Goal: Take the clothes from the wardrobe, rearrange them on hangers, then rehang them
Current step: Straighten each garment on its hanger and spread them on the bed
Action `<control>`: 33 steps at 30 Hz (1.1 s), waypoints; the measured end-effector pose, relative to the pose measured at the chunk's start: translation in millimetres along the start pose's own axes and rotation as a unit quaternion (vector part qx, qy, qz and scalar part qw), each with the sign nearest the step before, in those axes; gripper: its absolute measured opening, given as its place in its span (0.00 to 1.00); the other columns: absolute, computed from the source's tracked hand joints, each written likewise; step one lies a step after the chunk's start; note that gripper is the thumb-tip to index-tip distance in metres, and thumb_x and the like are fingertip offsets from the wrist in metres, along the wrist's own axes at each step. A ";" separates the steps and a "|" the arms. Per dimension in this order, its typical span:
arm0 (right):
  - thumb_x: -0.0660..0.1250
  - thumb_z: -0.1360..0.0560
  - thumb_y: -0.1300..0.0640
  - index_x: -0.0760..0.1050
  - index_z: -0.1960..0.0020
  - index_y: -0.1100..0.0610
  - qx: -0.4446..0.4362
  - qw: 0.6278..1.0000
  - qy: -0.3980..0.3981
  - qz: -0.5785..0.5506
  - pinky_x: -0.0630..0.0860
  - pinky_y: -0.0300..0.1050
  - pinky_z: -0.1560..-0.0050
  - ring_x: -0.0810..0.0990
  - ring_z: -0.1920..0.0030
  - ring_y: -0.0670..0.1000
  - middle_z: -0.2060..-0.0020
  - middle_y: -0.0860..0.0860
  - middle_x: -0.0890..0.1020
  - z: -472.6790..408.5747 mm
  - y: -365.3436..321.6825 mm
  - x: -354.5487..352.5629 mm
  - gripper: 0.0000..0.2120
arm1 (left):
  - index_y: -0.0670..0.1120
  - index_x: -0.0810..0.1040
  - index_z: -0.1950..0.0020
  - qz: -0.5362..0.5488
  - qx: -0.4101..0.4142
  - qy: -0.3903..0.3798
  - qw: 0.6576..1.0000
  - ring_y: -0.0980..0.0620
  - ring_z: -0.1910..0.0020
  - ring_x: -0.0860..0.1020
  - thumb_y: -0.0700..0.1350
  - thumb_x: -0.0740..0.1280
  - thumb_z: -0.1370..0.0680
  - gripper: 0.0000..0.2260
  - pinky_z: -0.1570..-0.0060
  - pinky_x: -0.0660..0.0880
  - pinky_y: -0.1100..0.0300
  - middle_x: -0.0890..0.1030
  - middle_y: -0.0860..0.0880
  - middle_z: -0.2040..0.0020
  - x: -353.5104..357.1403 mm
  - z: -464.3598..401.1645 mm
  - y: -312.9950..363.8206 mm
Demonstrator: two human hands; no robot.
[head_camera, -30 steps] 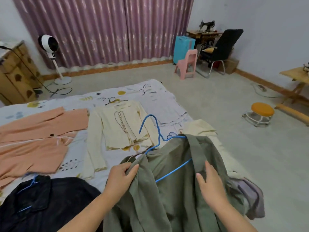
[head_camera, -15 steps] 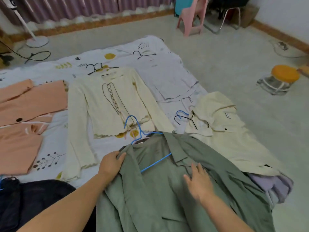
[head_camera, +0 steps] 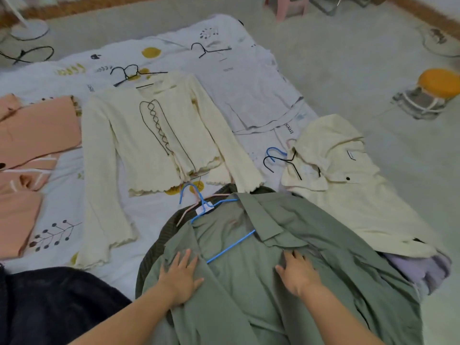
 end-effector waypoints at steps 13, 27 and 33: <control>0.56 0.23 0.58 0.71 0.37 0.54 -0.166 0.976 0.134 0.043 0.70 0.47 0.41 0.73 0.38 0.56 0.39 0.55 0.77 120.5 -12.6 -69.8 0.16 | 0.43 0.74 0.38 0.110 0.065 0.083 0.988 0.47 0.38 0.74 0.47 0.57 0.21 0.15 0.45 0.68 0.61 0.76 0.43 0.37 -64.8 111.0 57.8; 0.56 0.22 0.57 0.72 0.37 0.56 -0.295 0.930 0.115 0.185 0.72 0.47 0.43 0.74 0.38 0.56 0.39 0.57 0.77 253.2 -15.1 -25.7 0.15 | 0.46 0.71 0.35 0.253 0.004 0.103 0.962 0.49 0.40 0.73 0.49 0.57 0.19 0.15 0.49 0.68 0.64 0.75 0.47 0.40 41.7 294.3 26.5; 0.55 0.23 0.58 0.73 0.37 0.56 -0.309 0.919 0.052 0.237 0.72 0.45 0.42 0.75 0.38 0.56 0.38 0.58 0.77 284.9 -36.4 28.4 0.17 | 0.46 0.72 0.36 0.285 -0.082 0.084 0.951 0.49 0.40 0.74 0.52 0.59 0.20 0.16 0.45 0.69 0.62 0.76 0.48 0.39 114.2 353.2 -28.6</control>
Point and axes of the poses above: each hand's wrist, its own z-axis away from the middle knuckle, its own x-axis out of the palm, y = z × x, the point moved 5 cm from there along -z, towards the middle knuckle
